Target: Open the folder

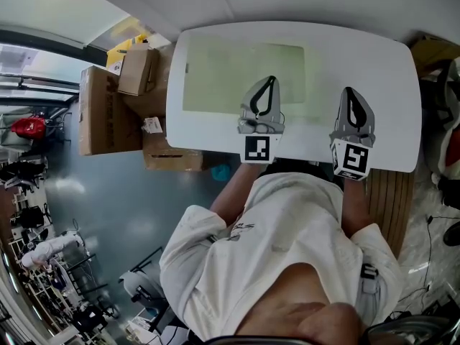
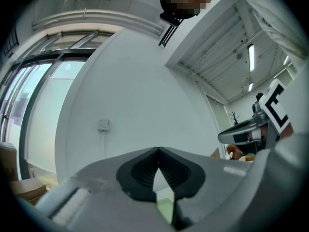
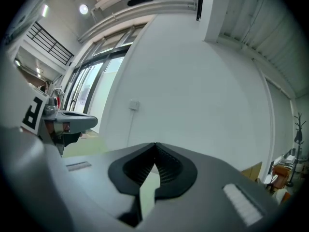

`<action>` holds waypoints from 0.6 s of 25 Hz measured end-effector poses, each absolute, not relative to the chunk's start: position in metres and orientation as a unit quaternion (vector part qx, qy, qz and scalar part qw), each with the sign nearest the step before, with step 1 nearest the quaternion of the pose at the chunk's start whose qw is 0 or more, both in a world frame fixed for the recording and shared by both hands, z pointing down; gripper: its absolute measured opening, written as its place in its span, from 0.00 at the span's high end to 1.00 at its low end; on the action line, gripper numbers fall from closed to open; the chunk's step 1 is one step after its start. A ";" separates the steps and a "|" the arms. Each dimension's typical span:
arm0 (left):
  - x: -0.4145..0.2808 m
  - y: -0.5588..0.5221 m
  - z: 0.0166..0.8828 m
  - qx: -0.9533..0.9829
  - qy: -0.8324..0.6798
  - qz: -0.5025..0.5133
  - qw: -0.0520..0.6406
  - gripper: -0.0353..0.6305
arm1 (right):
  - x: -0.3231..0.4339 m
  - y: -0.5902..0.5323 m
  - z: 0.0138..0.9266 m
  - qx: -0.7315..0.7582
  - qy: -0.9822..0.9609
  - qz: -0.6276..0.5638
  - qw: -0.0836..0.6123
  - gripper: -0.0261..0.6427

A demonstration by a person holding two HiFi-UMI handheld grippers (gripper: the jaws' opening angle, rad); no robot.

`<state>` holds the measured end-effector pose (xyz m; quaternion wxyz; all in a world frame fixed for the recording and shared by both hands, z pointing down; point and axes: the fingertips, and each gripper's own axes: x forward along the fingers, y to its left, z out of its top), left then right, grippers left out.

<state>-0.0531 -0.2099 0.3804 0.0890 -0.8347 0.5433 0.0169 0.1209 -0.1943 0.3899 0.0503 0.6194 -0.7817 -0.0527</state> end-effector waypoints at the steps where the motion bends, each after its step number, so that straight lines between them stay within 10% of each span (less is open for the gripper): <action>1: -0.054 -0.209 0.380 -0.834 0.545 0.020 0.089 0.95 | 0.121 -0.194 0.386 0.620 -0.781 -0.059 0.043 0.96; 15: -0.056 -0.205 0.362 -0.832 0.530 0.051 0.156 0.95 | 0.109 -0.194 0.364 0.603 -0.787 -0.129 -0.008 0.96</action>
